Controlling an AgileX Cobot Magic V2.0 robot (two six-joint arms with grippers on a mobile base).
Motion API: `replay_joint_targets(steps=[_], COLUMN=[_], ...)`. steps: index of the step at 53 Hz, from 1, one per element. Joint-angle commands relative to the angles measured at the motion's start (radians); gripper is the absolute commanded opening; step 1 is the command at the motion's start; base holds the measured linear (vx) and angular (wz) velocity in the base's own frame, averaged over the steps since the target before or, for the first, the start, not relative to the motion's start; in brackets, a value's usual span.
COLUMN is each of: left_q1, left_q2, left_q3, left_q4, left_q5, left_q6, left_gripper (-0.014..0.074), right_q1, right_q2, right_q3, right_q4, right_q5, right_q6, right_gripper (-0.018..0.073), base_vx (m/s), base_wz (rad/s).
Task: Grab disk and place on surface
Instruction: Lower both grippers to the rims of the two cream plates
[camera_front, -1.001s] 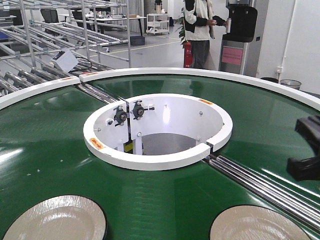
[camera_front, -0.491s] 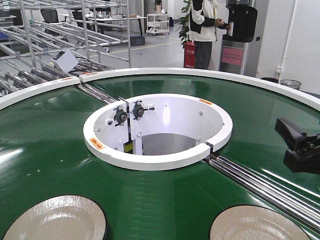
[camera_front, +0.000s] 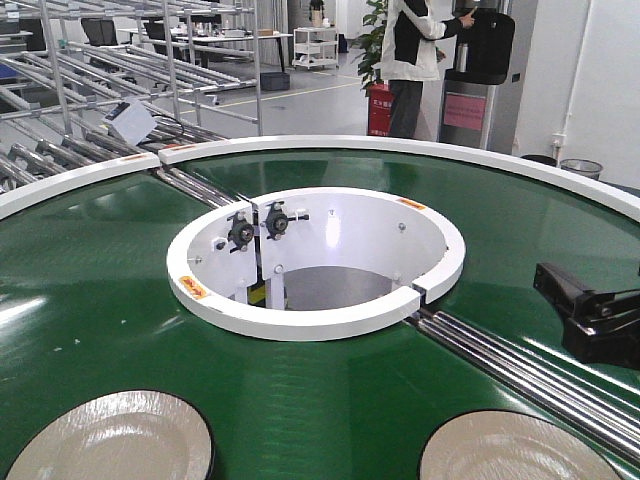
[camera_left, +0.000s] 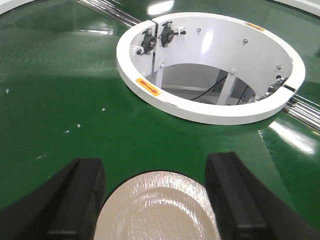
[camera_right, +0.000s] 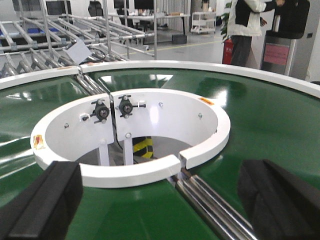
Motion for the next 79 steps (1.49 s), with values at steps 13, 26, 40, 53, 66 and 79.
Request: replay_joint_targets(steps=[13,26,40,53,66,79], left_q1=[0.127,0.257,0.351,0.348,0.304,0.281], left_q2=[0.291,0.572,0.735,0.827,0.886,0.907], left_q3=[-0.05,-0.05,-0.05,-0.051,-0.051,-0.051], left_q4=[-0.066,-0.295,-0.552,-0.646,-0.776,-0.778], left_q5=[0.116,0.195,0.272,0.31,0.345,0.345], left_q6=[0.0,0.229,0.509,0.607,0.682,0.678], left_gripper=[0.0512,0.0512,0.0512,0.0512,0.0447,0.0025], right_q1=[-0.004,-0.004,-0.004,-0.004,-0.004,-0.004], right_q2=[-0.009,-0.009,-0.009,-0.009,-0.009,-0.009], right_q3=[-0.037,-0.037,-0.037,-0.037,-0.037,-0.037], right_q4=[-0.003,-0.003,-0.003,-0.004,-0.006,-0.006], right_q5=[-0.063,-0.047,-0.041,-0.042,-0.046,-0.05], right_q6=[0.0,0.0,0.0,-0.001,-0.002,-0.013], right_gripper=[0.0609,0.06,0.0594,0.0594,0.0594,0.0594], base_vx=[0.0,0.0,0.0,0.0,0.0,0.0], base_wz=[0.0,0.0,0.0,0.0,0.0,0.0])
